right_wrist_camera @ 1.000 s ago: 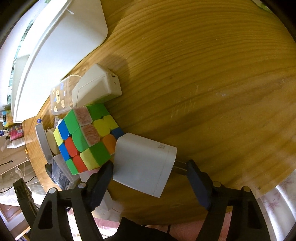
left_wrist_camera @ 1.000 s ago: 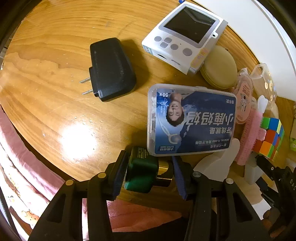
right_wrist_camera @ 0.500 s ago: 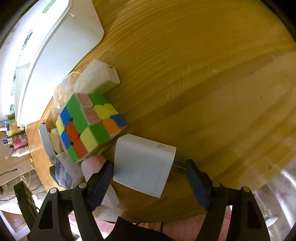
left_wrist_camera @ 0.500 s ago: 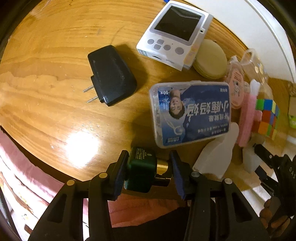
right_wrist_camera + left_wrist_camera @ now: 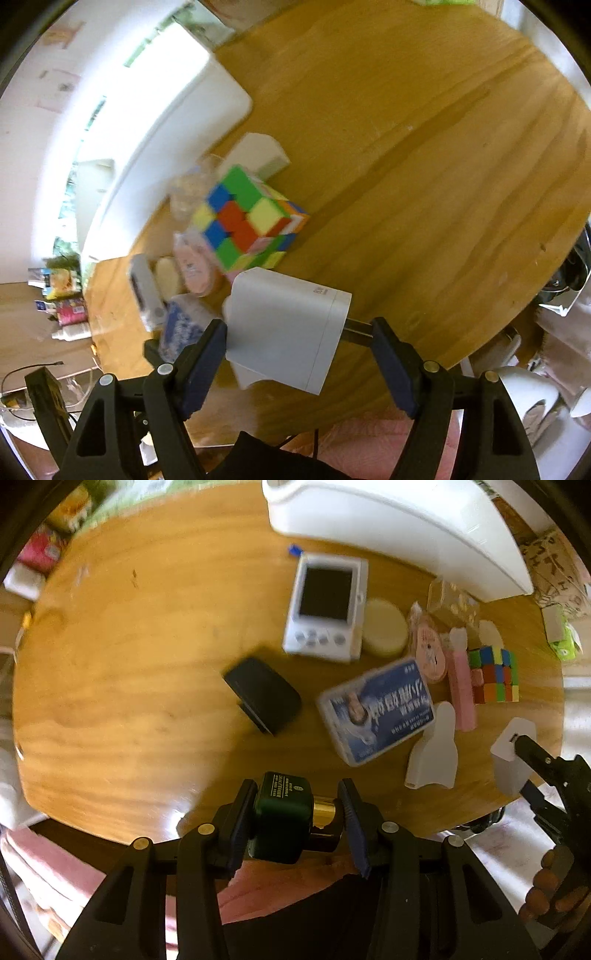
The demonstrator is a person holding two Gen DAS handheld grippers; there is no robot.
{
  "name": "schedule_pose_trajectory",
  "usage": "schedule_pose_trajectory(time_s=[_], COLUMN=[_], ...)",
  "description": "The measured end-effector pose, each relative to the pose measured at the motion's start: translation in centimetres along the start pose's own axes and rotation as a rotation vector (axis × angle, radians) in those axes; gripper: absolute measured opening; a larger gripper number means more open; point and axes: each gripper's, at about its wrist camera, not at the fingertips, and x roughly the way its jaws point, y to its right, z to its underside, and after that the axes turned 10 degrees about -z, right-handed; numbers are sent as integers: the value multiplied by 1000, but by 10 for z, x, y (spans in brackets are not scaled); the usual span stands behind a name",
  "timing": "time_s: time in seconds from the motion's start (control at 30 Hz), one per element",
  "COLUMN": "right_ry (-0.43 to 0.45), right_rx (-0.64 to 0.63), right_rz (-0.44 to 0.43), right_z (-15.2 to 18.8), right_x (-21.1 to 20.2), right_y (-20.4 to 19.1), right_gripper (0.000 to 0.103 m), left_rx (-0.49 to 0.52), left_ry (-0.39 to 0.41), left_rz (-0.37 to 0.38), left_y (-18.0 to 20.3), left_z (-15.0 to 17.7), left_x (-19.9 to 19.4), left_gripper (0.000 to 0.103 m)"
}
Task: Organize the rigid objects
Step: 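Drop the green cylinder into the white bin while the right gripper drops the charger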
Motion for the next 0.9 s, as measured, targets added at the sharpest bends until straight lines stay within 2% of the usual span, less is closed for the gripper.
schedule_pose_trajectory(time_s=[0.27,0.47,0.63,0.8,0.9], right_ry=[140,212,295,364,394], right_rx=[-69,-167,-297,-414,-471], right_rz=[-60,-100,-127,-132,-143], right_z=[10,8,-7,-28,-42], right_x=[-28,-38,-55,-65,-66], right_y=[-35,-68,-90,-103,-108], right_gripper=[79,79,79,79,79], left_rx=[53,45,47,39,20], left_ry=[126,226,372,543,597], left_rz=[0,35,118,136,148], left_y=[-15,-1,8,21,28], left_z=[-16,-31,-46,-61,-71], left_x=[-41,-55,-81,-107,-112], left_gripper=[49,49,49,49,49])
